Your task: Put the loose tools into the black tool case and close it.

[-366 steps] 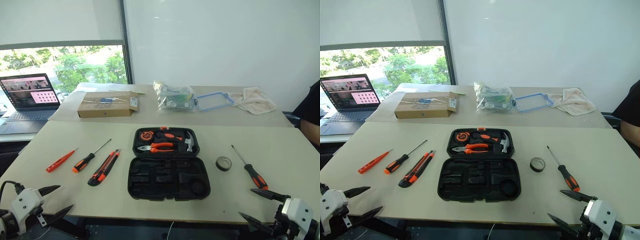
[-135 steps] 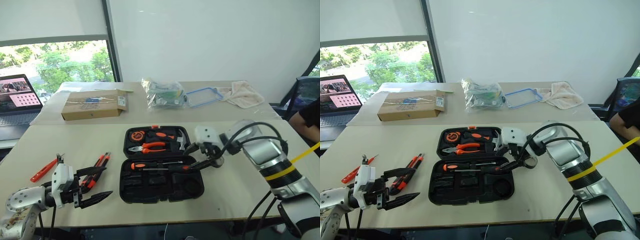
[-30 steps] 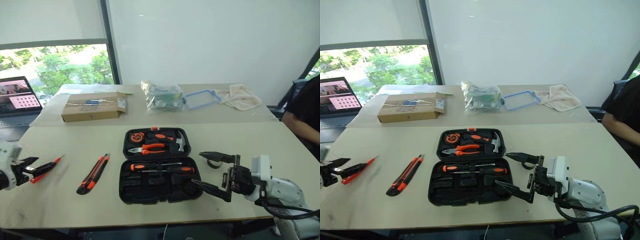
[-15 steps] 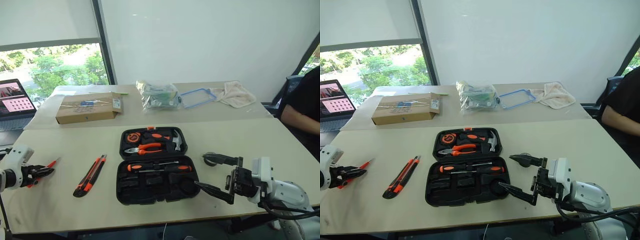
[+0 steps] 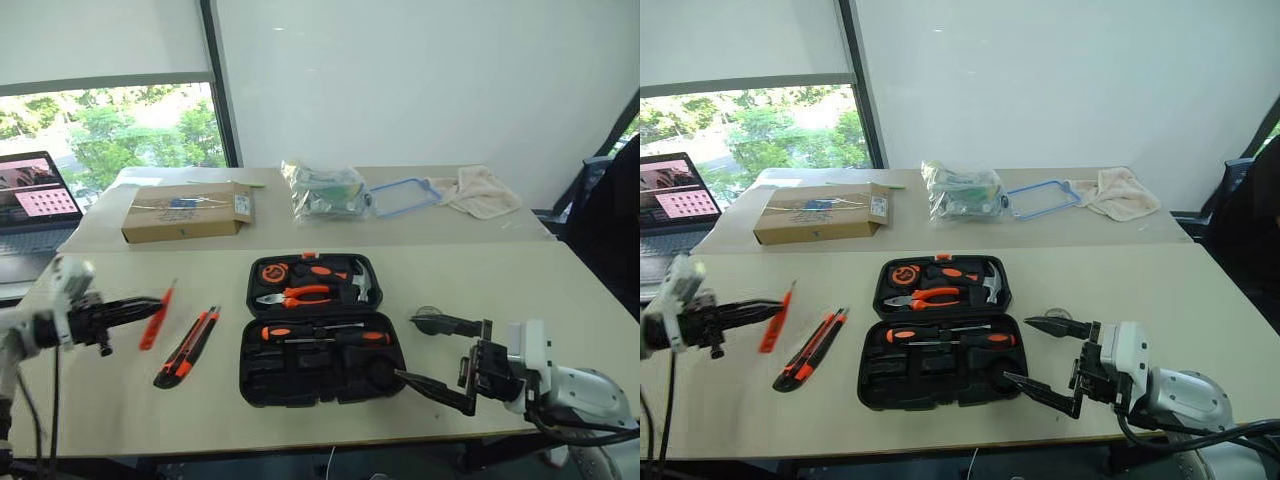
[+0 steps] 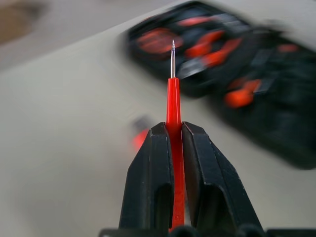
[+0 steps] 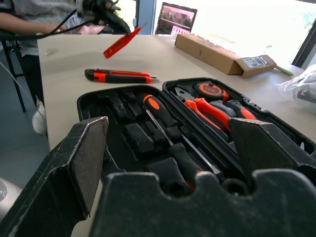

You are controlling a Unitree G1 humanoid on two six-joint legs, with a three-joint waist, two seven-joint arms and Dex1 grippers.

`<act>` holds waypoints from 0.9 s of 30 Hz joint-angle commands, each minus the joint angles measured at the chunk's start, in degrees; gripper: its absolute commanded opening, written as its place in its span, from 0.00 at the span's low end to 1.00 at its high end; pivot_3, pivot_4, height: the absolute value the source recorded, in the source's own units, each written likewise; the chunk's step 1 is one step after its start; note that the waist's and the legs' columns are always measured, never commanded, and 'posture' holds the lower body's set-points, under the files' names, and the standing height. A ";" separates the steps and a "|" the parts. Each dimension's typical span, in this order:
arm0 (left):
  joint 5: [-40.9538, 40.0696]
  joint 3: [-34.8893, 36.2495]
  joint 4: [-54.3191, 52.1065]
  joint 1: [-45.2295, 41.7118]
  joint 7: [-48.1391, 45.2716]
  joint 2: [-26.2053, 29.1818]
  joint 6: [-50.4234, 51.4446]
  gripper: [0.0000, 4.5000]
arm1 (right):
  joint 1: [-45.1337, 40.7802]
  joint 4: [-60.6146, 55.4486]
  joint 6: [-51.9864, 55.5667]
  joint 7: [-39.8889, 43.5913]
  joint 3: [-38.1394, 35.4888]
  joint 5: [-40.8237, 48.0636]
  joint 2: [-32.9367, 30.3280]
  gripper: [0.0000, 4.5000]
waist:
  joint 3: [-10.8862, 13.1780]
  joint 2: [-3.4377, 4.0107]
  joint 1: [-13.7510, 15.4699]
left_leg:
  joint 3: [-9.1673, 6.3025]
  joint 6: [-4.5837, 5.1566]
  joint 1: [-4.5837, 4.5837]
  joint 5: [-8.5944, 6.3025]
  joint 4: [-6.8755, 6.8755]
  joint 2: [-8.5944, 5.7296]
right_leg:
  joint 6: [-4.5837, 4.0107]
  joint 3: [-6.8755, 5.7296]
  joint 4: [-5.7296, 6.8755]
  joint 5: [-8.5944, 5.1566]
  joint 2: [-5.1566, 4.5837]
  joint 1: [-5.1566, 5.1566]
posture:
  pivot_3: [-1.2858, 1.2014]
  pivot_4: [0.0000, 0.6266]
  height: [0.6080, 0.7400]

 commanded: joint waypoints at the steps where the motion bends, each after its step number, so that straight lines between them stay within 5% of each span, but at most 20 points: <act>1: -2.78 -2.36 -7.88 -0.78 -0.72 -0.76 2.93 0.05 | 0.21 -1.09 -0.98 0.13 -1.87 1.02 -0.39 1.00 | -0.01 0.03 -0.11 | 0.00 0.00 0.01 0.00 -0.02 0.01 | 0.00 0.00 0.00 0.00 0.02 -0.01 | 0.52 0.24 1.00; 20: -5.18 -4.40 -7.36 3.57 -6.92 2.28 9.27 0.05 | 4.52 -2.42 -0.98 -1.44 -2.62 0.72 -0.09 1.00 | 0.06 0.12 -0.53 | -0.01 -0.01 0.02 0.00 -0.07 0.05 | -0.10 0.04 -0.04 0.02 0.20 -0.07 | 0.52 0.24 1.00; 27: -1.42 -18.08 -12.32 -12.40 -7.15 -2.74 13.60 0.05 | 4.71 -2.12 -1.01 -1.19 -2.47 0.53 -0.24 1.00 | 0.07 0.10 0.56 | -0.05 -0.01 -0.05 0.00 0.17 -0.02 | -0.05 -0.03 -0.03 0.05 0.14 0.01 | 0.52 0.24 1.00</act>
